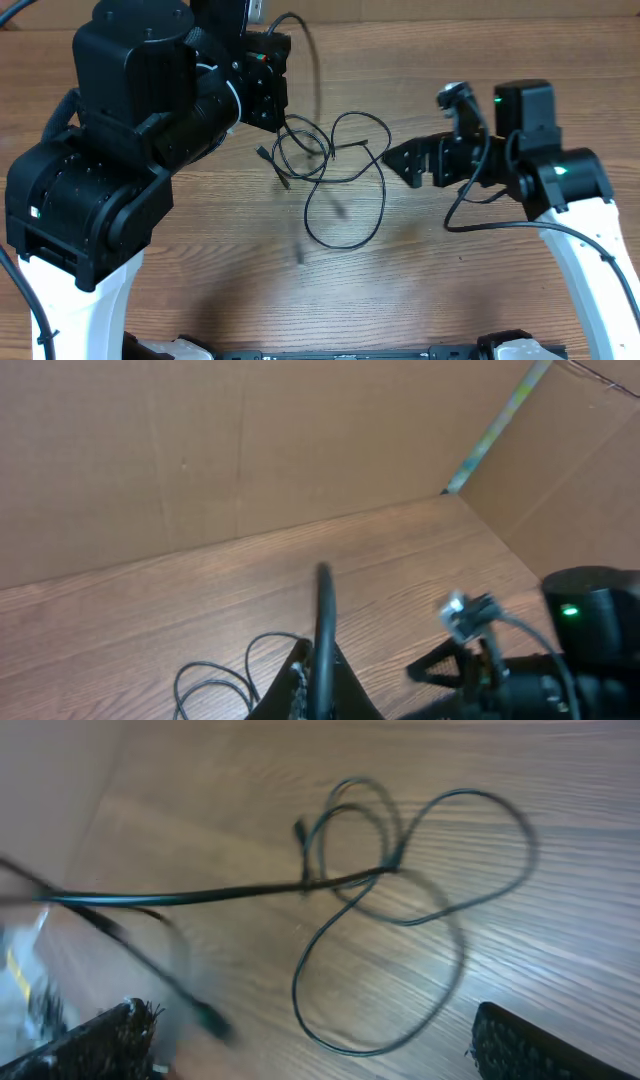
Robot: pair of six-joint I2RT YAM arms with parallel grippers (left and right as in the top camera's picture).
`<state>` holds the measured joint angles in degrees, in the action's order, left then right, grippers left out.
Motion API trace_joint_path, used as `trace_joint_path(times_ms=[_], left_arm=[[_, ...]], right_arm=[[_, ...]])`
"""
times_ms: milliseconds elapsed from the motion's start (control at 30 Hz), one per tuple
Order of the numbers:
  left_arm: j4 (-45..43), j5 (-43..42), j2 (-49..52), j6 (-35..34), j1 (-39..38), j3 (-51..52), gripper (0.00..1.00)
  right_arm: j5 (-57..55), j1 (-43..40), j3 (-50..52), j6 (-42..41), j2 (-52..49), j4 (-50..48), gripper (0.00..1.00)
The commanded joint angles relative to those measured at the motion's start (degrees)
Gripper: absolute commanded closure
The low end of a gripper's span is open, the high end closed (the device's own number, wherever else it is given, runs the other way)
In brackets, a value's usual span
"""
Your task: Untangle cables
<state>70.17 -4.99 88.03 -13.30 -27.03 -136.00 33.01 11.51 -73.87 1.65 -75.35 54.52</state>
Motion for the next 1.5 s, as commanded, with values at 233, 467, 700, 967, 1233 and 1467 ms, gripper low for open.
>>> trace_joint_path(times_ms=[233,467,700,967,1233,1467], left_arm=[[-0.59,-1.29,-0.09,1.11,0.0,0.11,0.96],[-0.92,-2.34,0.02,1.11,-0.02,0.11,0.96],[-2.86,-4.87,0.7,1.09,0.0,0.15,0.96],[-2.91,-10.73,10.36,-8.41,-0.46,0.15,0.96],[-3.13,-13.05,20.55,-17.03,-0.48,0.15,0.96],[-5.22,-23.87,21.57,-19.85,-0.5,0.11,0.96]], right_arm=[[-4.5,10.12,0.52,7.23,-7.76,-6.99,0.0],[-4.68,12.07,0.48,4.33,-9.46,-7.63,0.0],[-14.73,11.89,-1.4,2.73,-8.59,-6.1,0.0],[-20.0,11.89,-6.43,-2.73,-4.7,1.97,0.0],[-12.07,11.91,-6.4,9.29,-3.85,10.64,0.0],[-11.02,11.89,-6.4,9.09,-3.85,4.92,0.0]])
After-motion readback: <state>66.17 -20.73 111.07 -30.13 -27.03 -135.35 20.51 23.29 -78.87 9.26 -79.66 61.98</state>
